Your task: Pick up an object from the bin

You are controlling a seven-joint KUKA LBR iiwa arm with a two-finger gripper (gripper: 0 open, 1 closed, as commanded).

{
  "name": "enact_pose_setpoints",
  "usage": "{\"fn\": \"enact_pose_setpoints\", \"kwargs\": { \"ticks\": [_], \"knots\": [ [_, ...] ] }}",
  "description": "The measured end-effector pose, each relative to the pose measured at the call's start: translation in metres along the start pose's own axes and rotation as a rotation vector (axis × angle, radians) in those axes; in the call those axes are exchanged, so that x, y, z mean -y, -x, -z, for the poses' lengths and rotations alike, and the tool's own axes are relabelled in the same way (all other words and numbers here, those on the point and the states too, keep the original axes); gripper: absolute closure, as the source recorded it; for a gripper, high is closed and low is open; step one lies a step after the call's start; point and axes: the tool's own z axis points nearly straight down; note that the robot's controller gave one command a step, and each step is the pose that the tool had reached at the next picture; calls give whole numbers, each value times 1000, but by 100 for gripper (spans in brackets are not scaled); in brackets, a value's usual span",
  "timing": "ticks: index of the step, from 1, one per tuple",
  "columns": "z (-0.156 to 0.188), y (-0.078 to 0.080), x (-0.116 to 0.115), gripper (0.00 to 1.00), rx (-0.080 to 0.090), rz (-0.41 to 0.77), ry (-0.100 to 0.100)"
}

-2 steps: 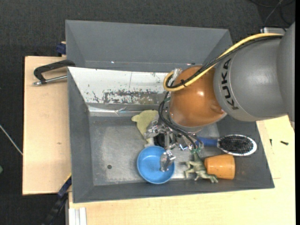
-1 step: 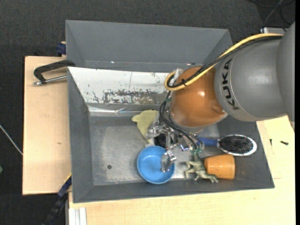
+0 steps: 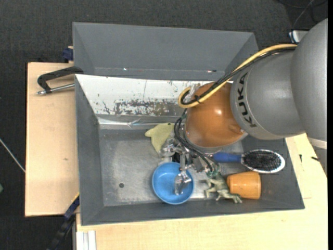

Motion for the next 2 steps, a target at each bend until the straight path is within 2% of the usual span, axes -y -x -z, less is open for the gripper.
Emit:
{"fn": "enact_pose_setpoints", "kwargs": {
  "ticks": [1,2],
  "knots": [
    [2,2,-2,0,-2,0,-1],
    [5,5,-1,100,7,-2,-2]
  ]
}}
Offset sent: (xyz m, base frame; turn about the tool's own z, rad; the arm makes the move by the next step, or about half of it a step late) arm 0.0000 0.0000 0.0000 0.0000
